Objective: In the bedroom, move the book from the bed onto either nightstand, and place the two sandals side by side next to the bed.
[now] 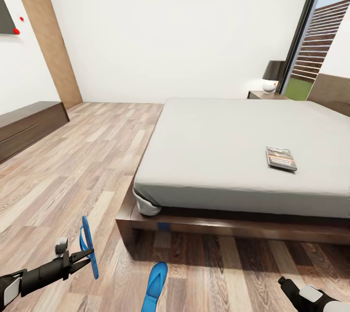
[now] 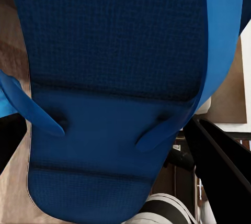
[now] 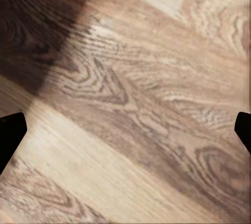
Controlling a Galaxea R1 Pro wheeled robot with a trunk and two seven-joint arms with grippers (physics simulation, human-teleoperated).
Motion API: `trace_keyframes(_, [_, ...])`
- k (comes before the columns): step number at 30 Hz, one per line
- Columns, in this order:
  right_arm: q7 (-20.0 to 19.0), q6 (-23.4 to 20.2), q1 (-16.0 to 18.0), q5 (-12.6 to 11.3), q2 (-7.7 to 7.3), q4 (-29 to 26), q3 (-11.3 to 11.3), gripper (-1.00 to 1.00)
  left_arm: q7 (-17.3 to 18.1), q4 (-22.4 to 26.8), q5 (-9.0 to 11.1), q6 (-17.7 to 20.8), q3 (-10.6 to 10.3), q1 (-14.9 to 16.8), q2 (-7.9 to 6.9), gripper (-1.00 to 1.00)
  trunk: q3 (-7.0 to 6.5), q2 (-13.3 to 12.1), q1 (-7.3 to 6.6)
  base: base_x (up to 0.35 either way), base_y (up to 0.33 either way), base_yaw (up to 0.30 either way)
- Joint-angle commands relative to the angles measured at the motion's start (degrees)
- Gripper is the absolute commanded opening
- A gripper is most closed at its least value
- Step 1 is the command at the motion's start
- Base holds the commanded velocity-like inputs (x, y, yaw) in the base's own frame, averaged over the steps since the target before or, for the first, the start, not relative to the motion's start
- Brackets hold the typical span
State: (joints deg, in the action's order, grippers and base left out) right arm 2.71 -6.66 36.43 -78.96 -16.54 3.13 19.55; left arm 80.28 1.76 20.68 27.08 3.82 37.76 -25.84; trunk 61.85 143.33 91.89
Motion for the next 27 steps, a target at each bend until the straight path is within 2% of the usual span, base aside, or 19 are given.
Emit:
trace_keyframes(1, [0.11, -0.26, 0.04, -0.41, 0.01, 0.03, 0.49, 1.0, 0.23, 0.0, -0.37, 0.63, 0.39, 0.03, -0.01, -1.0, 0.05, 0.02, -0.01, 0.0, -0.181, 0.0])
trace_keyframes(27, [0.1, -0.28, -0.04, -0.41, 0.01, 0.03, 0.49, 1.0, 0.29, 0.0, -0.37, 0.69, 0.39, 0.03, -0.02, -1.0, 0.05, 0.02, -0.01, 0.0, -0.182, 0.0])
